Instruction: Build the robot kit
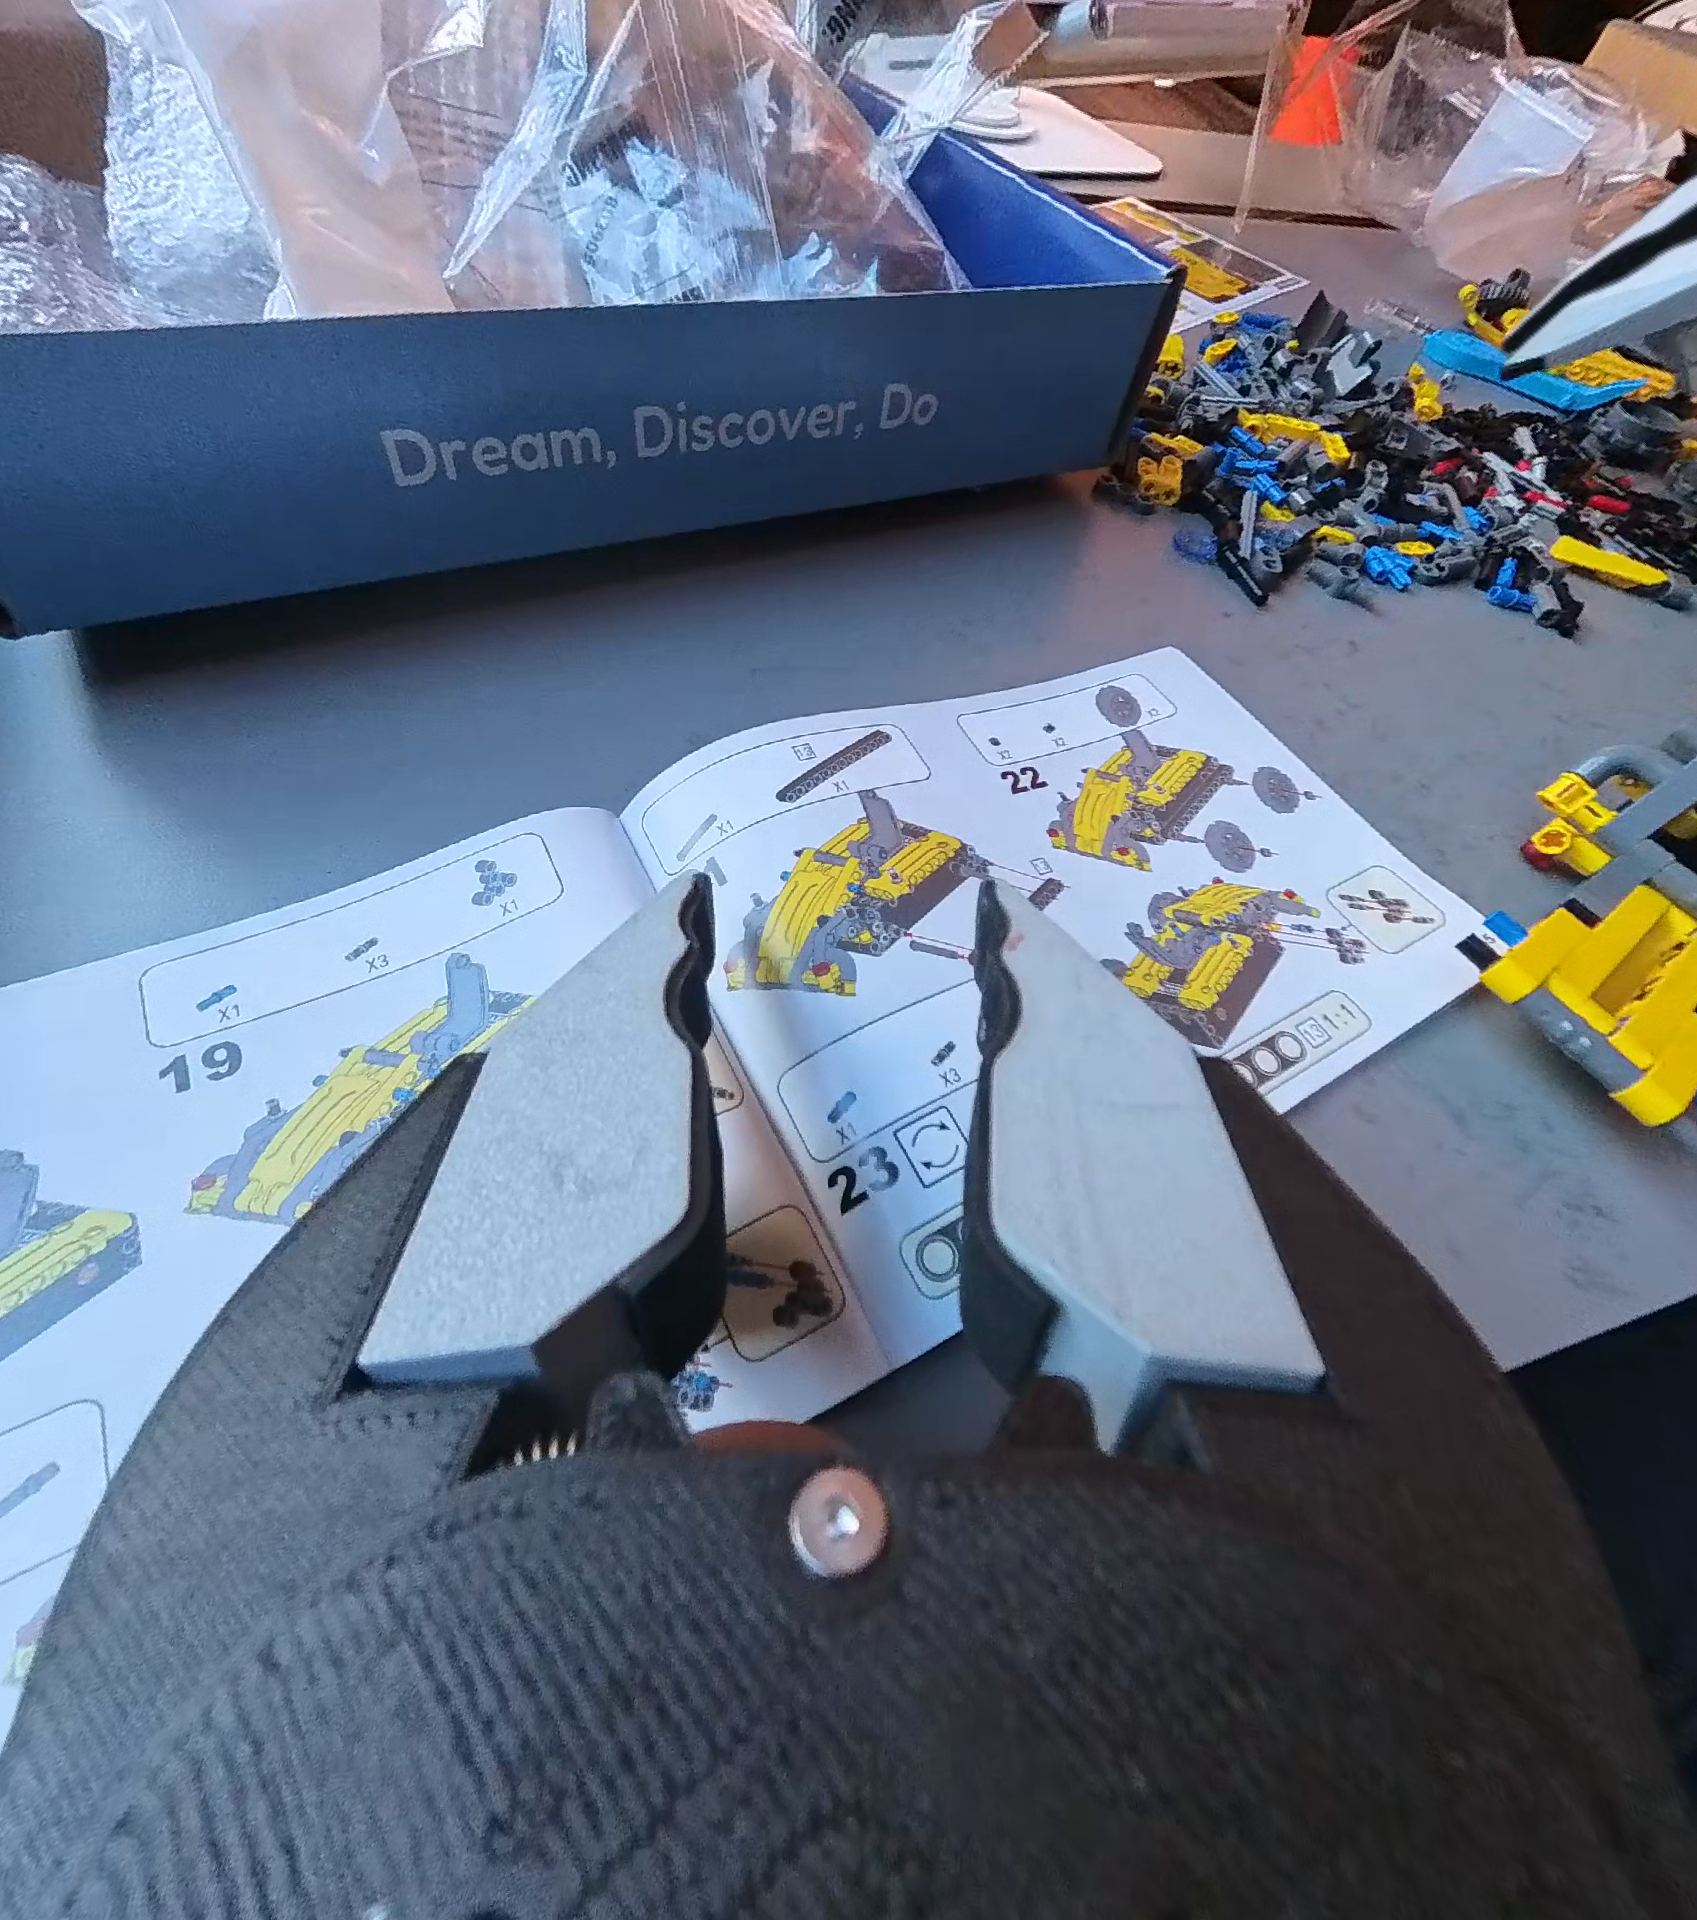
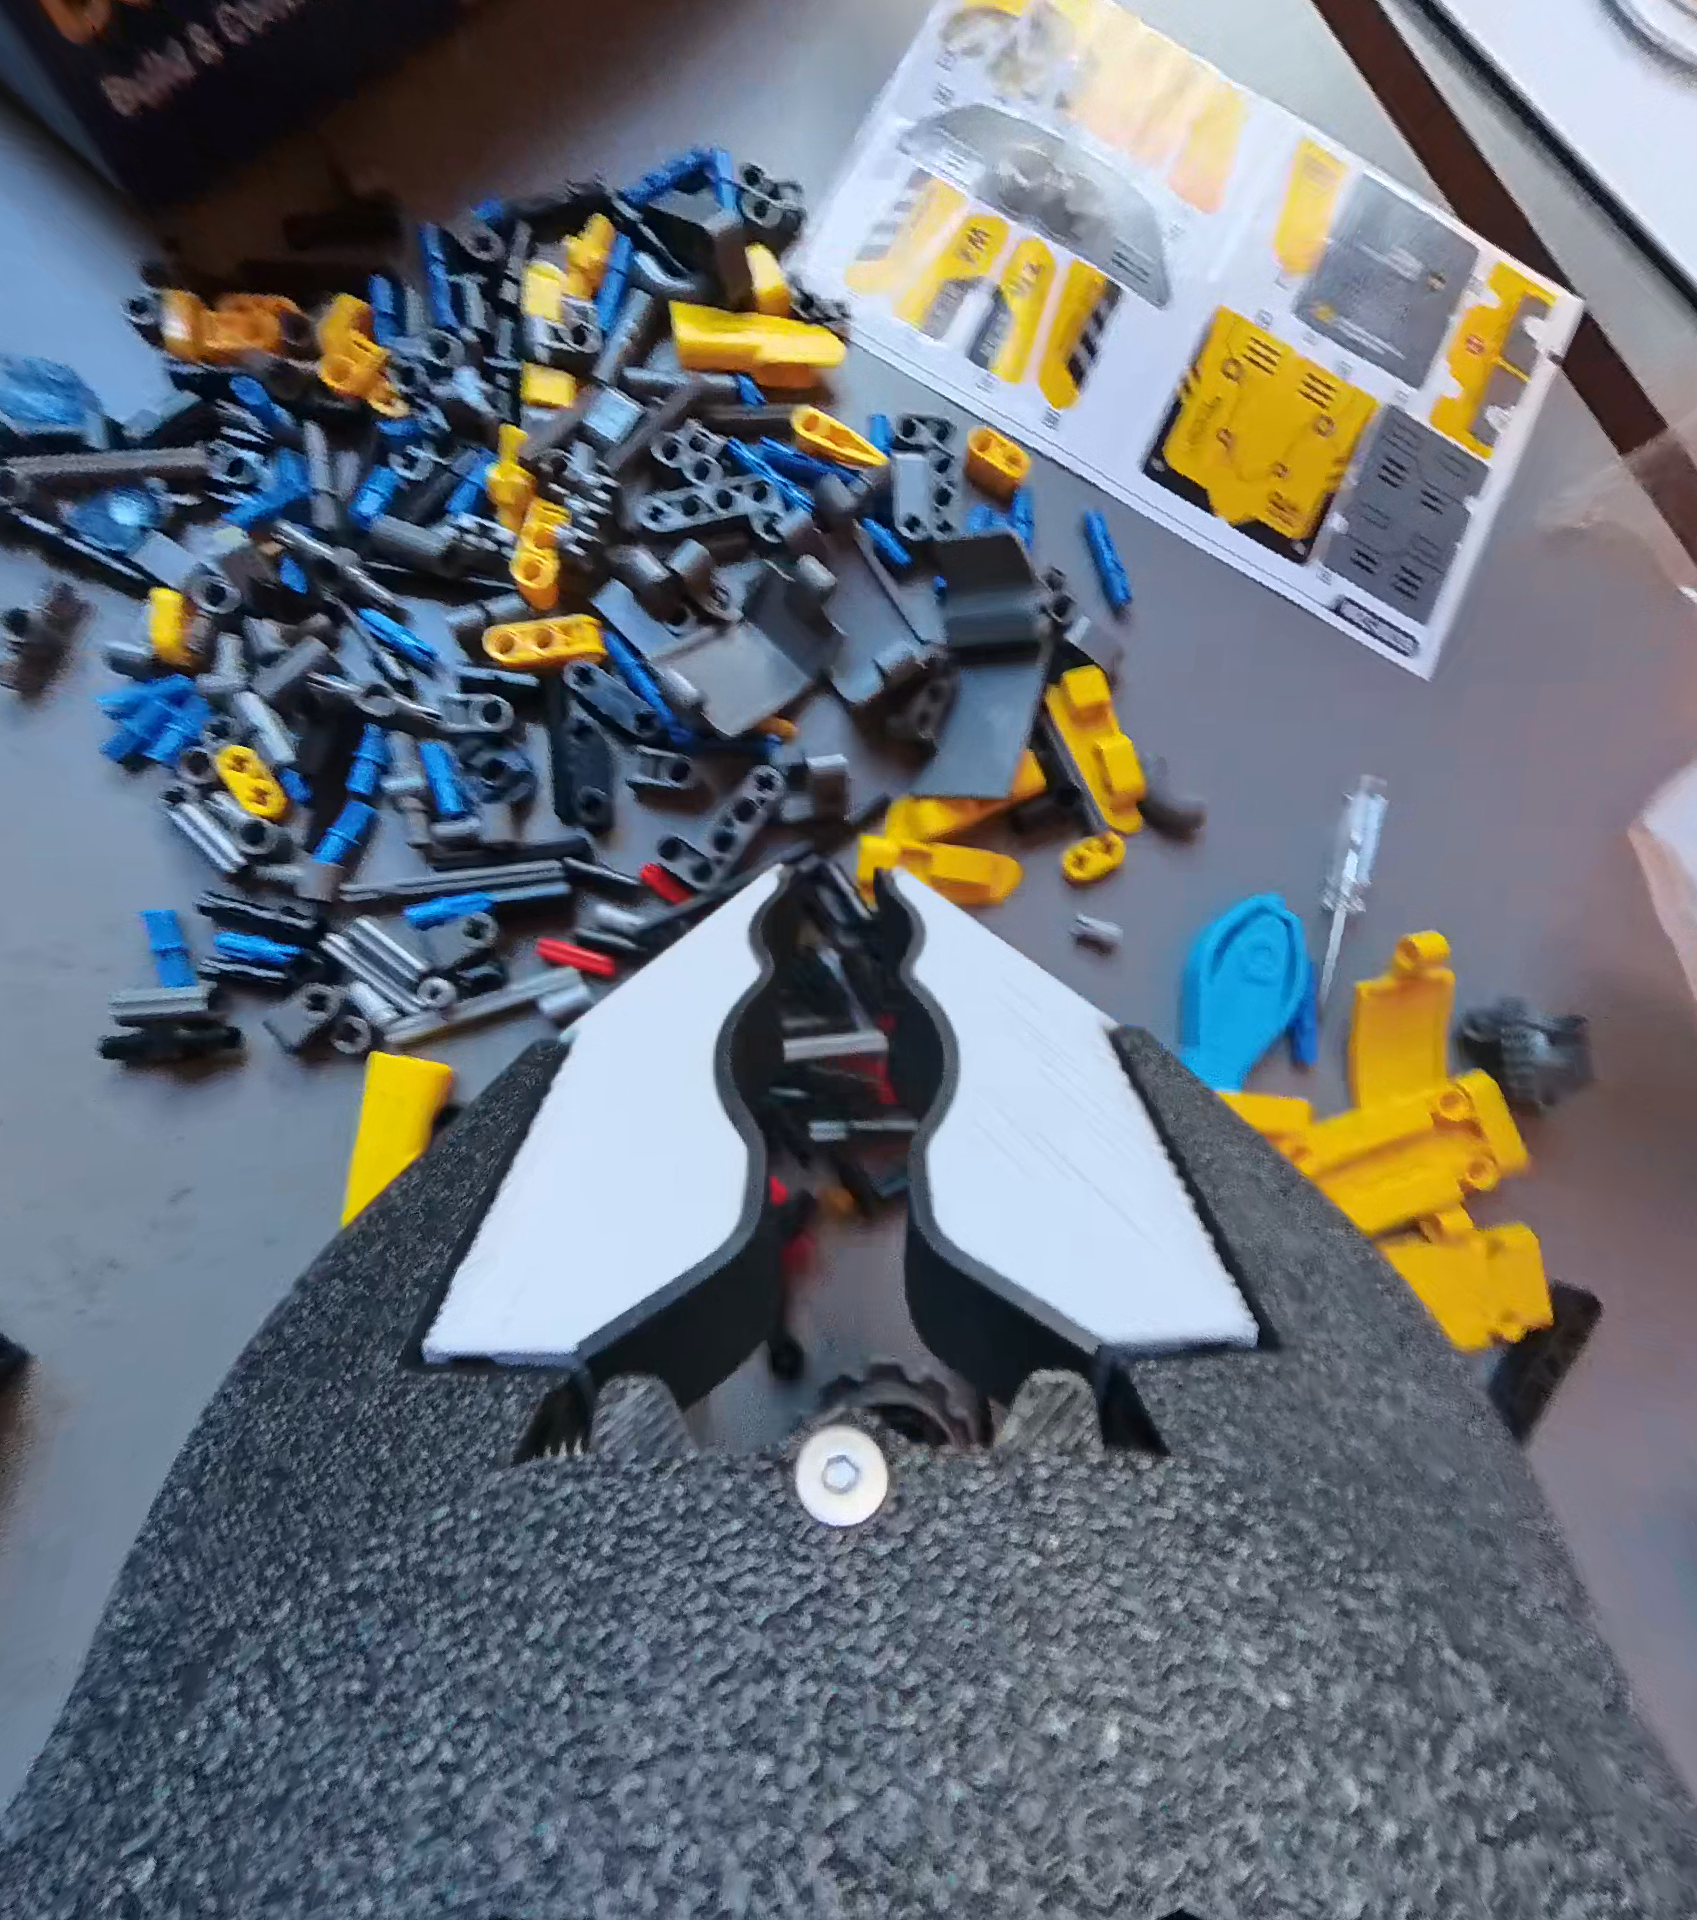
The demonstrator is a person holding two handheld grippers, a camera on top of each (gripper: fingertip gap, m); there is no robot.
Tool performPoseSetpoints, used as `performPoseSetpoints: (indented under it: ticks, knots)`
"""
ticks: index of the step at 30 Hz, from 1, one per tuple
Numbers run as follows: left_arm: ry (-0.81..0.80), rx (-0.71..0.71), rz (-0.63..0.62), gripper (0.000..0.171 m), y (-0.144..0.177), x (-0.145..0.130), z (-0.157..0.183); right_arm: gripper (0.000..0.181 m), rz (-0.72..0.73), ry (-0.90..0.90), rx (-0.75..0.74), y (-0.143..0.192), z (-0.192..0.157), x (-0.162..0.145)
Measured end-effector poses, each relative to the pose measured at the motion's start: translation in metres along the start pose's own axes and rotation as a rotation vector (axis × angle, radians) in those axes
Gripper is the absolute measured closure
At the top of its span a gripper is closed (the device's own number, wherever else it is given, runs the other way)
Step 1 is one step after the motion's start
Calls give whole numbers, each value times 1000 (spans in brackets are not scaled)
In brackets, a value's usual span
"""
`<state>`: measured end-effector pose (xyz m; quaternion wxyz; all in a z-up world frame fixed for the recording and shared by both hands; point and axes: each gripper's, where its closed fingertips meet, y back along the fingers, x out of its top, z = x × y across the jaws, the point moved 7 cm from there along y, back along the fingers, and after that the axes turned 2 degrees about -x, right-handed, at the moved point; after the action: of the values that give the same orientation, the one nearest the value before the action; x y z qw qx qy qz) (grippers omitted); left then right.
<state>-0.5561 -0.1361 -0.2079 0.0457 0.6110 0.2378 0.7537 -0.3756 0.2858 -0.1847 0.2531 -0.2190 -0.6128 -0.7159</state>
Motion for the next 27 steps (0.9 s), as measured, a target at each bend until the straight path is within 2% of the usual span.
performPoseSetpoints:
  ticks: [6, 11, 14, 20, 27]
  knots:
    - [2, -3, 3, 125, 0, 0, 0, 165, 13, 55, 65, -2, -18, 17]
    - [9, -11, 7, 125, 1, 0, -1, 160, 26, 37, 187, 17, -28, 4]
    - [13, -15, 9, 125, 1, 0, -1, 160, -1, 43, 191, 21, -32, -8]
    - [10, -11, 8, 125, 1, 0, -1, 158, -34, 78, 261, 13, -50, -16]
    - [5, -7, 4, 125, 0, 0, 0, 158, -44, 134, 274, -4, -68, -11]
